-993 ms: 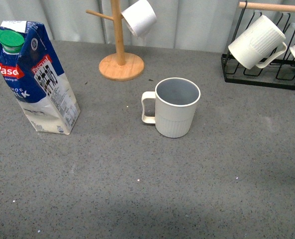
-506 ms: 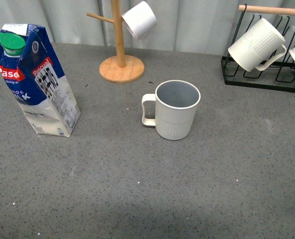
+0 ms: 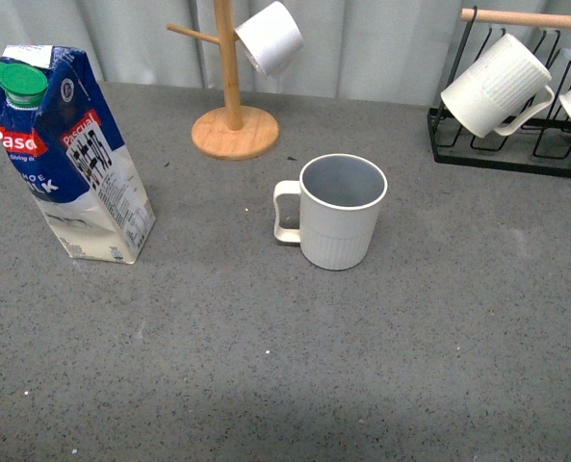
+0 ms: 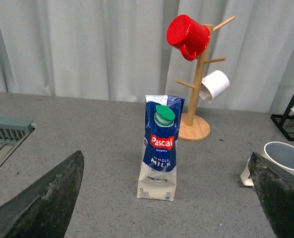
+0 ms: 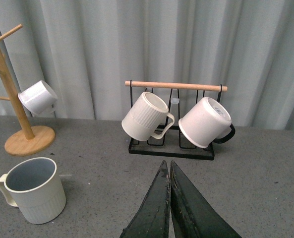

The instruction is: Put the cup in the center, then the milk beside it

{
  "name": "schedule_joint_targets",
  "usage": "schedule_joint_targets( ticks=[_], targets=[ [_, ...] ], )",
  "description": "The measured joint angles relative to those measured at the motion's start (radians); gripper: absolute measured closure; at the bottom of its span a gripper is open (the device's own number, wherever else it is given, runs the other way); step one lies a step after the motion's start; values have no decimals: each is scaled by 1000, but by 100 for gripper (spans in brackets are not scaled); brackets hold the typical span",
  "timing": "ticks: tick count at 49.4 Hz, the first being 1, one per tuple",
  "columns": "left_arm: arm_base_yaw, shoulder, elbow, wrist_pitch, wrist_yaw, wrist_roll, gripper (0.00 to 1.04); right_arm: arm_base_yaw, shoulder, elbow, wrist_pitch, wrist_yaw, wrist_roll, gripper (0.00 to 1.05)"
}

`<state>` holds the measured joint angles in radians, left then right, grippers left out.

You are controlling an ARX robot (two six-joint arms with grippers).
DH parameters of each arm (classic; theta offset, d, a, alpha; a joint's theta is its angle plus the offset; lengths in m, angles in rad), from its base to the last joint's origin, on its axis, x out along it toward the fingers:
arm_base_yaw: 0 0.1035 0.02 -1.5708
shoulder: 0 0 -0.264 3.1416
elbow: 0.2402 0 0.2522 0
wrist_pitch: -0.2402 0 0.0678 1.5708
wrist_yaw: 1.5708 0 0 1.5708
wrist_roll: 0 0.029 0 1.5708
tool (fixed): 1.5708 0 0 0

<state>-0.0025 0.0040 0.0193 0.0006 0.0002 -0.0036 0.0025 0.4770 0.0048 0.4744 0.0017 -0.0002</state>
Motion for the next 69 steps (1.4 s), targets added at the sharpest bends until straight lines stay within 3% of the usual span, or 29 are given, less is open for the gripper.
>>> schedule_joint_targets(
  ticks=[38,43,52,56,60,69],
  targets=[
    [0,0,0,0,0,0,7,0,-303,0,-297,0,0,104],
    [0,0,0,0,-1,0,7,0,-442,1,-464,-3,0,104],
    [0,0,0,0,0,0,7,0,-472,1,-472,-3,0,104],
    [0,0,0,0,0,0,7,0,-472,1,-473,-3,-1,91],
    [0,0,0,0,0,0,7,0,-473,1,-473,-3,-1,72],
    [0,0,0,0,0,0,7,0,-473,1,-473,-3,-1,43]
  ],
)
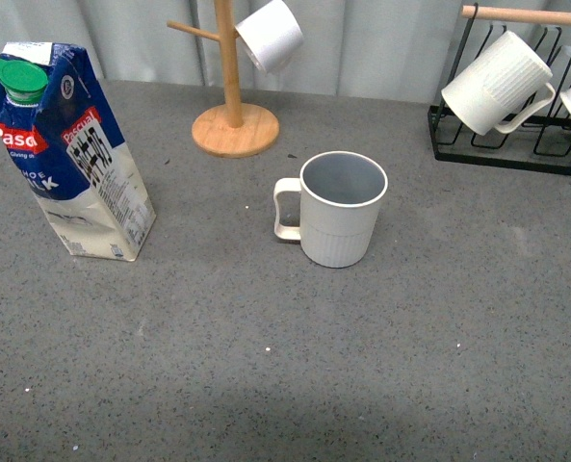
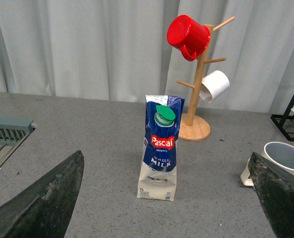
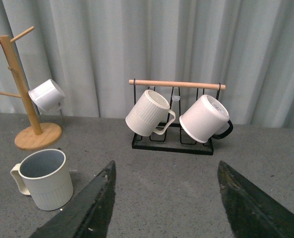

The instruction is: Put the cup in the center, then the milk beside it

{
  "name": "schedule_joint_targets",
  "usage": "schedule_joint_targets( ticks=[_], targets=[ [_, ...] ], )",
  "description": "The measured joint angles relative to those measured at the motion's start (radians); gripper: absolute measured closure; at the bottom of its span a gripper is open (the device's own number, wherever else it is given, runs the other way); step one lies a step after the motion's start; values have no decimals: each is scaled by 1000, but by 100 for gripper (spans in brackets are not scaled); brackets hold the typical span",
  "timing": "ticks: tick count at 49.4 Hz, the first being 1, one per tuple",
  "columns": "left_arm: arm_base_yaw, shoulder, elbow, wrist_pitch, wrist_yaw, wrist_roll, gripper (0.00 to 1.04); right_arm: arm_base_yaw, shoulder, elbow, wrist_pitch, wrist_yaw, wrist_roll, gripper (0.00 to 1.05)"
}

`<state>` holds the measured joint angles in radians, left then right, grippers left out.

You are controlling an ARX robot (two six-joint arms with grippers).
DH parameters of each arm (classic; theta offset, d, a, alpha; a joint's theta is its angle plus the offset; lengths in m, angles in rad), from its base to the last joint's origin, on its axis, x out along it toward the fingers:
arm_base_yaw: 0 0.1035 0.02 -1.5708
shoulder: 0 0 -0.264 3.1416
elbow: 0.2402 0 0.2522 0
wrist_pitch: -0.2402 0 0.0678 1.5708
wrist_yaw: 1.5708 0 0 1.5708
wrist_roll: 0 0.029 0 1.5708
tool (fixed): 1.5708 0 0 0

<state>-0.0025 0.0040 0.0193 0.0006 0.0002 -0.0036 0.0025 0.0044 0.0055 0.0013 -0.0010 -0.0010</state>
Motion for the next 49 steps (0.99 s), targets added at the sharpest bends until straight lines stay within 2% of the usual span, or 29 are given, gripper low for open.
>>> schedule_joint_targets(
  ticks=[6,11,26,27,29,32,35,37,47,49],
  targets=[
    [0,0,0,0,0,0,7,0,0,0,0,0,0,22],
    [0,0,0,0,0,0,7,0,0,0,0,0,0,8],
    [0,0,0,0,0,0,7,0,0,0,0,0,1,9],
    [-1,1,1,-1,-6,-2,7,0,0,0,0,0,1,9],
    [-8,42,22,-73,-84,-37,7,0,0,0,0,0,1,9],
    [48,157,38,-65,-40,-87,7,0,-1,0,0,0,1,9],
    [111,293,44,35,22,-122,7,0,-1,0,0,0,1,9],
    [127,408,49,140,21,-129,7,0,-1,0,0,0,1,9],
    [70,1016,129,691,-49,-80,7,0,-1,0,0,-1,1,9],
    [63,1112,153,748,-43,-80,7,0,-1,0,0,-1,1,9]
  ],
)
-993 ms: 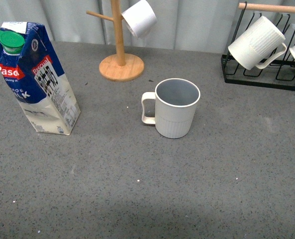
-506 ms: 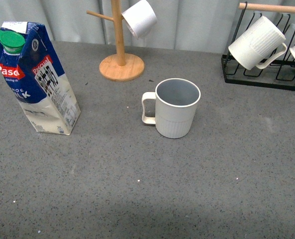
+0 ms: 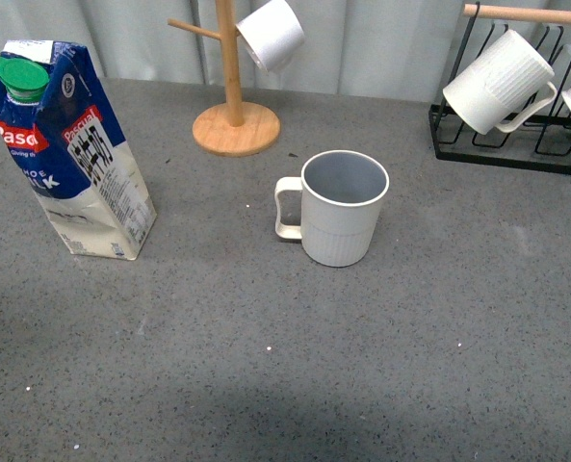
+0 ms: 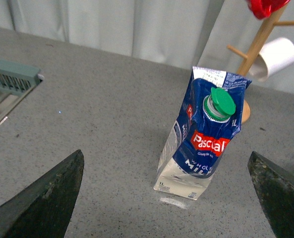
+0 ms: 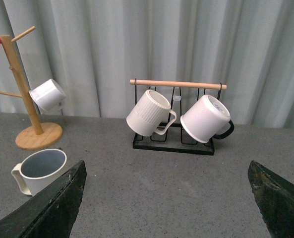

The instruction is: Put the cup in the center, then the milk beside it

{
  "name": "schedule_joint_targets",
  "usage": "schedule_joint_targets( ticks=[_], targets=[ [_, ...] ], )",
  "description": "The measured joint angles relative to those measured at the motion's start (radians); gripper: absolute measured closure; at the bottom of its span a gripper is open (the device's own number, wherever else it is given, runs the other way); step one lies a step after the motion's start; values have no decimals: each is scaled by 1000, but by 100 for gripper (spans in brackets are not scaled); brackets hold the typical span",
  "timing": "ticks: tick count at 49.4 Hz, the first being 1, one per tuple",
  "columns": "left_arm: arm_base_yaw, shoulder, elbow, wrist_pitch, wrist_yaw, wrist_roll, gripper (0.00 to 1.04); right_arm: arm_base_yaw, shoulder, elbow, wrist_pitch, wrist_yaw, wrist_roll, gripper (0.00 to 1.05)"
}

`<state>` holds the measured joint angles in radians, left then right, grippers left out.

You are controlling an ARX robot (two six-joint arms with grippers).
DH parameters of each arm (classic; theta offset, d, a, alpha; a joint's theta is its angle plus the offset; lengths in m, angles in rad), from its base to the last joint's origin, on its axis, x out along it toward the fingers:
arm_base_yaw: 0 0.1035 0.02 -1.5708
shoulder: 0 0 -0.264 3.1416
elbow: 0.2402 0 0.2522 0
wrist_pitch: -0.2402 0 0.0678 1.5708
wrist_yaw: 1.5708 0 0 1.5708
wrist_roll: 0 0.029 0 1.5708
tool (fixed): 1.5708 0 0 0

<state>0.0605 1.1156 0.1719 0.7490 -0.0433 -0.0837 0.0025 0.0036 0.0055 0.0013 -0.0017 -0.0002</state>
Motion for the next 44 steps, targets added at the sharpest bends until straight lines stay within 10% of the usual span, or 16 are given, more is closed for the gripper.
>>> schedule_joint_targets(
  ticks=[44],
  targets=[
    [-88,614,251,121,95,89,7,0,0,0,0,0,0,9]
  ],
)
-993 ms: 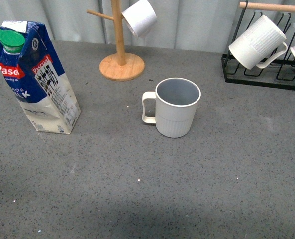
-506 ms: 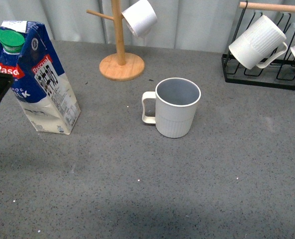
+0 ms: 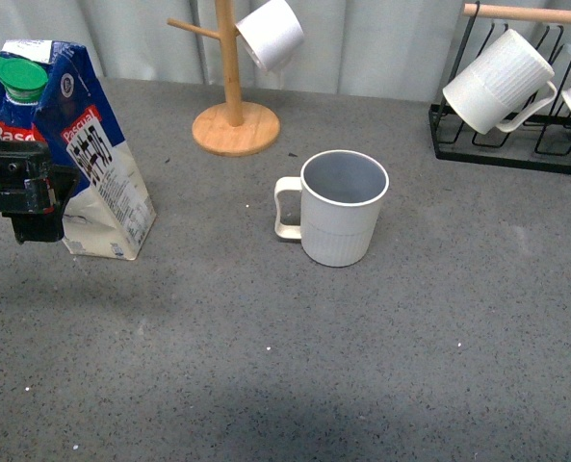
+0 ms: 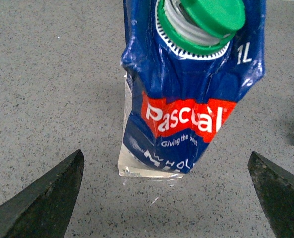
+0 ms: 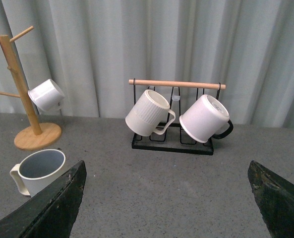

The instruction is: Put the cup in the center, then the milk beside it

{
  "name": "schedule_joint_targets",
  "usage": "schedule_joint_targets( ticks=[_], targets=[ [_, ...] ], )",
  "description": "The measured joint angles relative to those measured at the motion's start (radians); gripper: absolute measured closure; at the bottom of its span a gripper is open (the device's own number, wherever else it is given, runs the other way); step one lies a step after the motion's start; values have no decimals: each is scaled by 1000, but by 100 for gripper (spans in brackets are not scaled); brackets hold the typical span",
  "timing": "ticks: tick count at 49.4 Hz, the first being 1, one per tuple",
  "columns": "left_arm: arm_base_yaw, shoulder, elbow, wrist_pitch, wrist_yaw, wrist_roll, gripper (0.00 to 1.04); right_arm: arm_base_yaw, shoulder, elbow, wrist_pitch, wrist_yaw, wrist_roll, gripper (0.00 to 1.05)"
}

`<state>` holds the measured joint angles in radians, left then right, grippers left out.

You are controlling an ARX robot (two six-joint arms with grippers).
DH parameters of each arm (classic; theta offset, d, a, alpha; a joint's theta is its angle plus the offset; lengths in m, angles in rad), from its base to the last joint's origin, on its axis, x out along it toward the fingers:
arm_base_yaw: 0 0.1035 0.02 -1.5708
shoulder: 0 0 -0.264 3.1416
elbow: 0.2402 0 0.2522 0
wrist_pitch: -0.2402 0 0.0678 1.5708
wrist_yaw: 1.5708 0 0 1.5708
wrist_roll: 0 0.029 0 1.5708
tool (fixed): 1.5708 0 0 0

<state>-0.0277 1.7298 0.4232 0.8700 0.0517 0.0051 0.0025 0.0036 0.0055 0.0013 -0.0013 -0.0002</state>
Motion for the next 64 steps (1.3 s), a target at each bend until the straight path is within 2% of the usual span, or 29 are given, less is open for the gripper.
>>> schedule_joint_targets(
  ticks=[13,20,39,40,44,50,55,64],
  targets=[
    [5,44,55,-11,6,5,7,0,0,0,0,0,0,9],
    [13,66,97,-50,90,-33,7,0,0,0,0,0,0,9],
    [58,138,171,-47,67,-33,7,0,0,0,0,0,0,9],
    [58,138,172,-47,66,-32,8,0,0,0,0,0,0,9],
    [58,138,172,-47,65,-35,26,0,0,0,0,0,0,9],
    [54,133,172,-46,60,-36,42,0,0,0,0,0,0,9],
    [44,113,168,-44,46,-51,61,0,0,0,0,0,0,9],
    [-10,54,158,-43,-1,-86,90,0,0,0,0,0,0,9]
  ],
)
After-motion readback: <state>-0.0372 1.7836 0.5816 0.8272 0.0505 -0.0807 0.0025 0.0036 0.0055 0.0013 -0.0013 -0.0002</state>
